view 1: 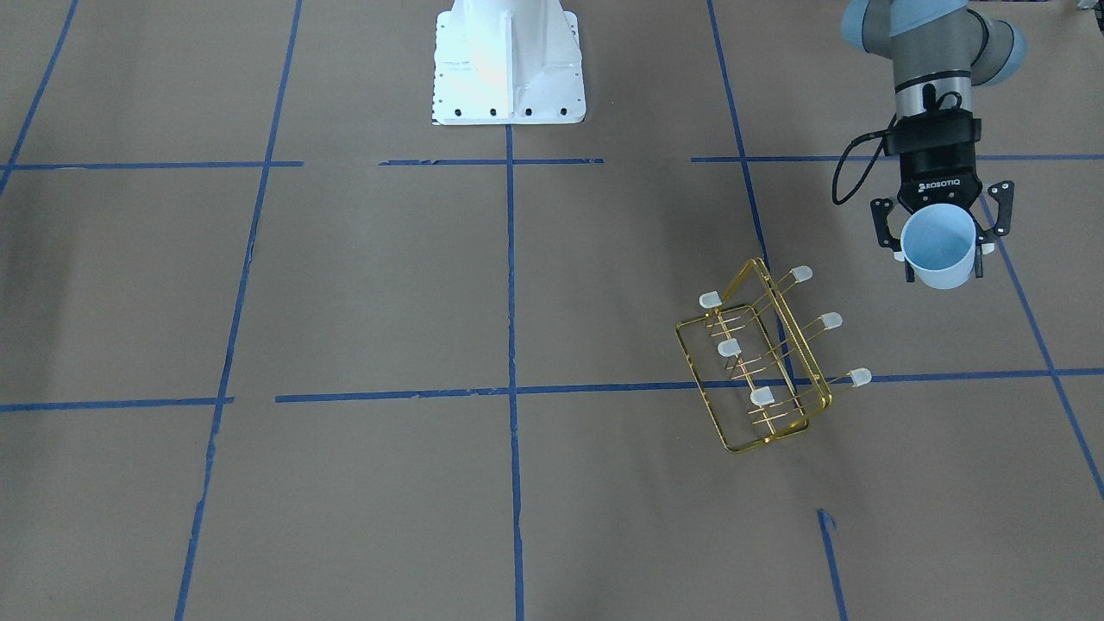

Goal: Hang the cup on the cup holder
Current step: 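Raise the cup and tilt it sideways with the left gripper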

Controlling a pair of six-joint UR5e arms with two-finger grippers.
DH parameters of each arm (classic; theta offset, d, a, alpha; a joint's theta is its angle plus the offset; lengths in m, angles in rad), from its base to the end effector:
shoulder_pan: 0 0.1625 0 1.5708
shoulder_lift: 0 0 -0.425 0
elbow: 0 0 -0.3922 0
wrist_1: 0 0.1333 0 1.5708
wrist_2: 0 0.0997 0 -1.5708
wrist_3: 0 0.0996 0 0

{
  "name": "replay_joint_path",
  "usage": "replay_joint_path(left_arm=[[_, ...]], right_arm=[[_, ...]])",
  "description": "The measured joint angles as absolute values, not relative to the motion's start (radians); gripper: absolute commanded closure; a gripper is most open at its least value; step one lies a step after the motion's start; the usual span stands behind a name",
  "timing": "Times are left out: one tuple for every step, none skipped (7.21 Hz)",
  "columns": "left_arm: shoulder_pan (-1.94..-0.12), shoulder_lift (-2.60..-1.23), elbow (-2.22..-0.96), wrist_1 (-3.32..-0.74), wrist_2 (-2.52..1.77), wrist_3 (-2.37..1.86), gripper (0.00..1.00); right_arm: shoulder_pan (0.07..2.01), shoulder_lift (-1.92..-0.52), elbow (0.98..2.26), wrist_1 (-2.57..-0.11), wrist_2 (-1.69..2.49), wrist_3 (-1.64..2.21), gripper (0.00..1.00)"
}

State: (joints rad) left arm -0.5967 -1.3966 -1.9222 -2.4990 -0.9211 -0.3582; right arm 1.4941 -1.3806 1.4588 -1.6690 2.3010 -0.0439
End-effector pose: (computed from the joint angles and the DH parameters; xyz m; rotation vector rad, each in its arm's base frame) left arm 0.2453 -0.4006 0.4584 1.1906 0.2000 0.1806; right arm 0.0230 -0.5730 0.6254 -0.0311 -0.7301 -0.1079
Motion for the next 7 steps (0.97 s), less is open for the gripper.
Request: replay_joint_path(left_arm=[[-0.558, -1.391, -1.929, -2.457, -0.841, -0.290, 0.89], [-0.523, -1.389, -1.933, -2.415, -0.759, -0.218, 0.89], [-0.506, -1.390, -1.936, -2.393, -0.694, -0.105, 0.89], [-0.498, -1.391, -1.940, -2.385, -0.624, 0.027, 0.89], [-0.488, -1.392, -1.942, -2.381, -0.545, 0.158, 0.88], [-0.466, -1.392, -1.943, -2.377, -0.458, 0.279, 0.87], [-0.442, -1.394, -1.944, -2.373, -0.378, 0.388, 0.88]], right_arm=[[1.494, -1.381, 1.459, -1.669, 2.301, -0.044, 0.00], [1.494, -1.381, 1.459, -1.669, 2.301, -0.044, 0.00], [1.494, -1.381, 1.459, -1.669, 2.301, -0.044, 0.00], [1.494, -1.381, 1.459, -1.669, 2.301, -0.044, 0.00], [1.494, -1.381, 1.459, -1.669, 2.301, -0.044, 0.00], [1.494, -1.381, 1.459, -1.669, 2.301, -0.044, 0.00], [1.494, -1.381, 1.459, -1.669, 2.301, -0.044, 0.00]])
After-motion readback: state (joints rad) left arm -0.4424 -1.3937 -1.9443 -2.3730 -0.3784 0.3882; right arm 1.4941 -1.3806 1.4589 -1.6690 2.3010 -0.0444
